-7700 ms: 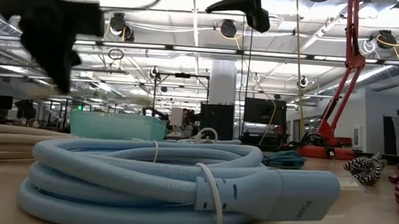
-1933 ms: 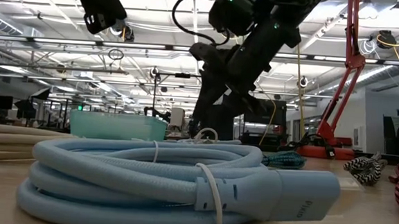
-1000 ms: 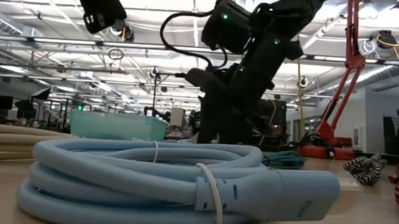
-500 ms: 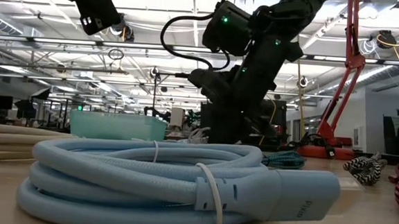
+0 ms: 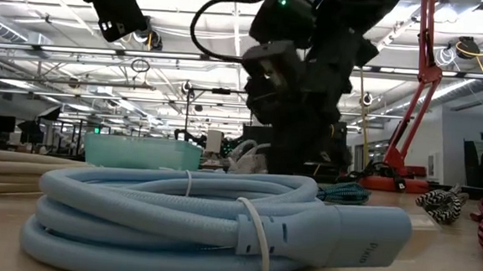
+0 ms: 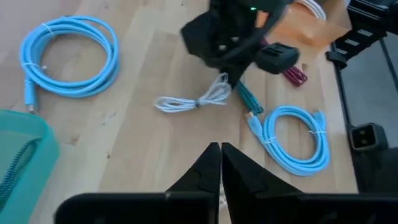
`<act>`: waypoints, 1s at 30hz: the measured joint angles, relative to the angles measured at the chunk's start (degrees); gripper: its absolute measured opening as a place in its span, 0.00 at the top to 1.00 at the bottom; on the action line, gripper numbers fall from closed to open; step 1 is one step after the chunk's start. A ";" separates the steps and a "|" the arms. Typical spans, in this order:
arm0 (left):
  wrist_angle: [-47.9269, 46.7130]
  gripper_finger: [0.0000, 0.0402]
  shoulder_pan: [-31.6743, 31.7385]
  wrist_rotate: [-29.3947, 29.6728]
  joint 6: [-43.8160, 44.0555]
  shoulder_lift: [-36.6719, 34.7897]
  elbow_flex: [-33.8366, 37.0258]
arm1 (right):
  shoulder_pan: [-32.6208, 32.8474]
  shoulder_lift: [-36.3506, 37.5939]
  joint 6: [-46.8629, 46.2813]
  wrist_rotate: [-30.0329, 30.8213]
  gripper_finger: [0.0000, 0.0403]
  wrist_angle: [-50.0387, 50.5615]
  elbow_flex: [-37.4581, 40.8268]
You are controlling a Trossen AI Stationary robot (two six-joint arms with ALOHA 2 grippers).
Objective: Pick & Place USB Port
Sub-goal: Put the white USB cable into the blue bin
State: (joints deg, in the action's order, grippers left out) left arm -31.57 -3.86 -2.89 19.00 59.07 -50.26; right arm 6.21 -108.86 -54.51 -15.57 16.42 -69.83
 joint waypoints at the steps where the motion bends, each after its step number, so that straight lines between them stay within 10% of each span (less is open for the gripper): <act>1: 0.02 0.95 0.02 0.41 0.01 0.00 0.00 | 0.25 0.46 -0.15 -0.26 1.00 0.38 0.07; 21: 0.03 0.91 0.15 7.52 -0.66 0.17 0.00 | -3.88 23.90 -0.84 12.41 1.00 -1.17 -0.05; 30: -0.02 0.86 2.40 7.54 -0.74 0.17 0.00 | -4.34 19.62 -3.42 7.90 0.89 -0.72 -0.09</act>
State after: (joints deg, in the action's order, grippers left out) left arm -31.59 -1.46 4.64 18.27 59.24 -50.26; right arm 1.87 -89.24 -57.93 -7.67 15.70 -69.93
